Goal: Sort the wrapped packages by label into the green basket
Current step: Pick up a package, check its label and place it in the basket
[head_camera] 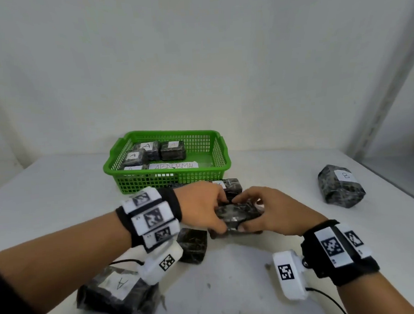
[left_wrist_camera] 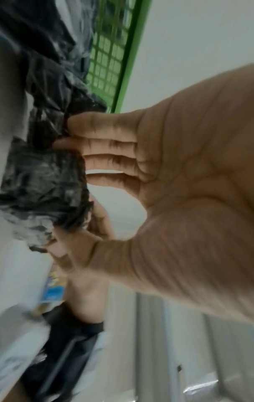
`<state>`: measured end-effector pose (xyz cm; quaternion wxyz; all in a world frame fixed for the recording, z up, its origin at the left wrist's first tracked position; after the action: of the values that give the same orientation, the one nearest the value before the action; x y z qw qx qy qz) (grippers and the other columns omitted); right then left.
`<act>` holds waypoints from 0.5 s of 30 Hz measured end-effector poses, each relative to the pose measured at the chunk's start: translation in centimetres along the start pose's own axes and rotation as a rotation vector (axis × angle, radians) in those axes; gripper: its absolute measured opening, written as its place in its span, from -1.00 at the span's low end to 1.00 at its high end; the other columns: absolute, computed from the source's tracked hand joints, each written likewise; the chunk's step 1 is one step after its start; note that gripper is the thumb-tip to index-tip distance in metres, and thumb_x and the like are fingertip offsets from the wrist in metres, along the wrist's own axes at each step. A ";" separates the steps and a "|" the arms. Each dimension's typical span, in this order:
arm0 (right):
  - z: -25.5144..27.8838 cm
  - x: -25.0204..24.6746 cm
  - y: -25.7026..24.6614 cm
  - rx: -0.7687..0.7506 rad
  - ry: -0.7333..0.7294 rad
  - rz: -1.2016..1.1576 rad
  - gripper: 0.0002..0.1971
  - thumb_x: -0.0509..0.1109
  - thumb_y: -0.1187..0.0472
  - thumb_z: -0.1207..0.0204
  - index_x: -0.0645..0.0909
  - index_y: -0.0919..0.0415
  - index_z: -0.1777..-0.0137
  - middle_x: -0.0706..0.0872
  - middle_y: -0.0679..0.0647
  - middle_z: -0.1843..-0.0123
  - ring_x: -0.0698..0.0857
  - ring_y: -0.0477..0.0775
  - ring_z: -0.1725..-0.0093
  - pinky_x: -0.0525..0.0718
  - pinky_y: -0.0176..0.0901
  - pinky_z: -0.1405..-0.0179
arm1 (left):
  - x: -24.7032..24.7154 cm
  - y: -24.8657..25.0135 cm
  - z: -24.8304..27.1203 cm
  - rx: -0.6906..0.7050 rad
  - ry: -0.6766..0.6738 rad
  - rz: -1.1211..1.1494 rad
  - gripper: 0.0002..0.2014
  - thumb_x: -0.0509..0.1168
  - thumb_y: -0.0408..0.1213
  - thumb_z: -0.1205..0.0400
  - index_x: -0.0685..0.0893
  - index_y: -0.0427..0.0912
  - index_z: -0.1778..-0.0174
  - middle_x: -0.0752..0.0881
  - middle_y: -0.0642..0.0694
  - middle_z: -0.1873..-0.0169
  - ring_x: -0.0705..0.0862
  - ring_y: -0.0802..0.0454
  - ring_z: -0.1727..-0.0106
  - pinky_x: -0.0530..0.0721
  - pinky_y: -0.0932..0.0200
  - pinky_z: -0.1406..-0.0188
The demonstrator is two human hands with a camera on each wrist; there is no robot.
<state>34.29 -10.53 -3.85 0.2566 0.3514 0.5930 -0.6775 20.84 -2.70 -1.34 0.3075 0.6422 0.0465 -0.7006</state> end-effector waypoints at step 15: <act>-8.0 3.2 -9.2 -0.209 0.198 -0.852 -0.57 0.74 0.18 -0.43 0.79 0.14 -0.30 0.88 0.13 -0.22 0.87 0.17 -0.22 0.80 0.25 -0.33 | -7.4 -12.5 6.8 -0.027 0.576 0.885 -0.65 0.53 -0.36 -0.54 0.76 -0.10 -0.26 0.87 -0.04 -0.05 0.85 0.13 -0.05 0.75 0.33 0.03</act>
<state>26.66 -0.89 -0.97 -0.0692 0.1115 0.7718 -0.6222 8.64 7.01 2.55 0.5570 0.7628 -0.1376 -0.2983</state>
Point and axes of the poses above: each hand's wrist, its own z-axis away from the middle knuckle, its own x-axis out of the palm, y = z × x, the point moved 7 cm from there along -z, towards the middle knuckle
